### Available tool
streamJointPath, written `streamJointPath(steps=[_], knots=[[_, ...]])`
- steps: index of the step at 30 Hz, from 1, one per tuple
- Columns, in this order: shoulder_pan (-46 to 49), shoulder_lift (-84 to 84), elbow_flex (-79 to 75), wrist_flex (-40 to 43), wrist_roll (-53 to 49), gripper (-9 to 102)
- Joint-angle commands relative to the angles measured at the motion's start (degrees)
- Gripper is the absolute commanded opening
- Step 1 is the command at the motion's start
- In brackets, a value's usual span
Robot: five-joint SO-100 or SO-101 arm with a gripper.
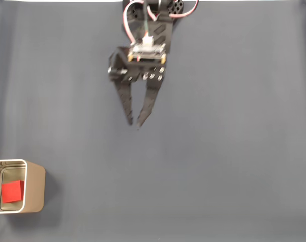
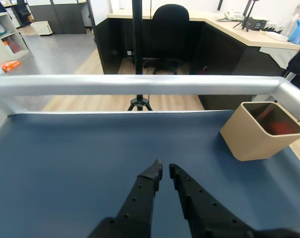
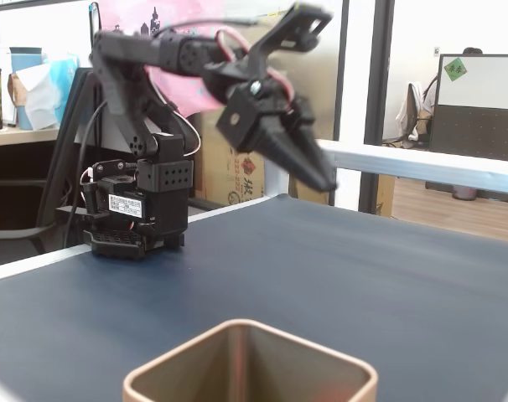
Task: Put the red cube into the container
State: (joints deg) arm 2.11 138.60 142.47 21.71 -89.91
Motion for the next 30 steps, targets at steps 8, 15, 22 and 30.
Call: streamJointPath(steps=[8, 15, 22, 30], knots=[[-0.09, 25.84, 26.89, -2.02, -3.60, 0], [-0.79, 39.20, 34.72, 10.02, -2.11, 0], [-1.85, 45.79, 34.72, 27.86, 0.62, 0], [-2.20, 51.33, 34.80, 44.38, 2.20, 0]])
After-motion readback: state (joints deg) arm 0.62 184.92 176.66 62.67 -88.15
